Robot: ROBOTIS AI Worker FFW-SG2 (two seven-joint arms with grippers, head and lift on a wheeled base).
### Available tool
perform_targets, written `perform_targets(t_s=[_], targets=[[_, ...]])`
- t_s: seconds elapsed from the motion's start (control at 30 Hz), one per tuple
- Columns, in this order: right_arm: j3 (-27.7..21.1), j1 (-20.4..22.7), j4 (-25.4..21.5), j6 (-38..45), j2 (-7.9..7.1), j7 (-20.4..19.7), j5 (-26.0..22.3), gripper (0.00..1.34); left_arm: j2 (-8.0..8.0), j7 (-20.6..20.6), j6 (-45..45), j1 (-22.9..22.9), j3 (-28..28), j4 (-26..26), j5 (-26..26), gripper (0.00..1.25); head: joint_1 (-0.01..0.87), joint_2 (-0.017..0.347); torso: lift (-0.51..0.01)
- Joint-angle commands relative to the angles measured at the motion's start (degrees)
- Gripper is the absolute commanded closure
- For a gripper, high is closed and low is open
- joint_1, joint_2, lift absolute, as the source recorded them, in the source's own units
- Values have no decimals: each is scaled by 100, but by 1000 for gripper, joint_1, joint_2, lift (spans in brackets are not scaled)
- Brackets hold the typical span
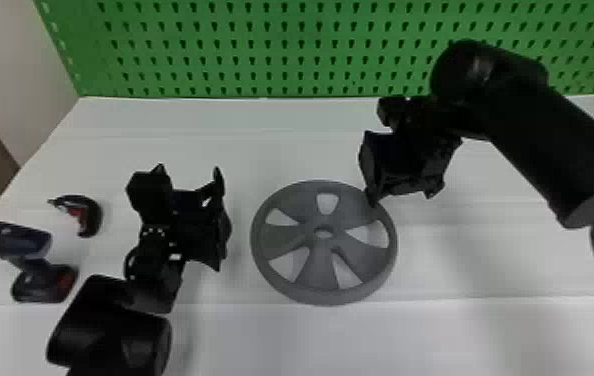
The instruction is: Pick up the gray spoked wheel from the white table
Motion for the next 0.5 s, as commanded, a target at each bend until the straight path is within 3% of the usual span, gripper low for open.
perform_targets(t_s=[0.0, 0.03, 0.13, 0.47], targets=[[-872, 188, -130, 138, 229, -313, 255, 142, 0, 0, 1, 28, 24, -33, -9, 236, 770, 44, -98], [-1198, 258, -191, 199, 299, -313, 484, 142, 0, 0, 1, 28, 42, -42, -9, 236, 770, 44, -98], [-1655, 390, -244, 199, 334, -322, 519, 142, 0, 0, 1, 28, 24, -42, -17, 236, 770, 44, -98], [-1760, 478, -165, 305, 281, -313, 466, 147, 0, 0, 1, 19, 33, -42, -17, 236, 770, 44, -98]])
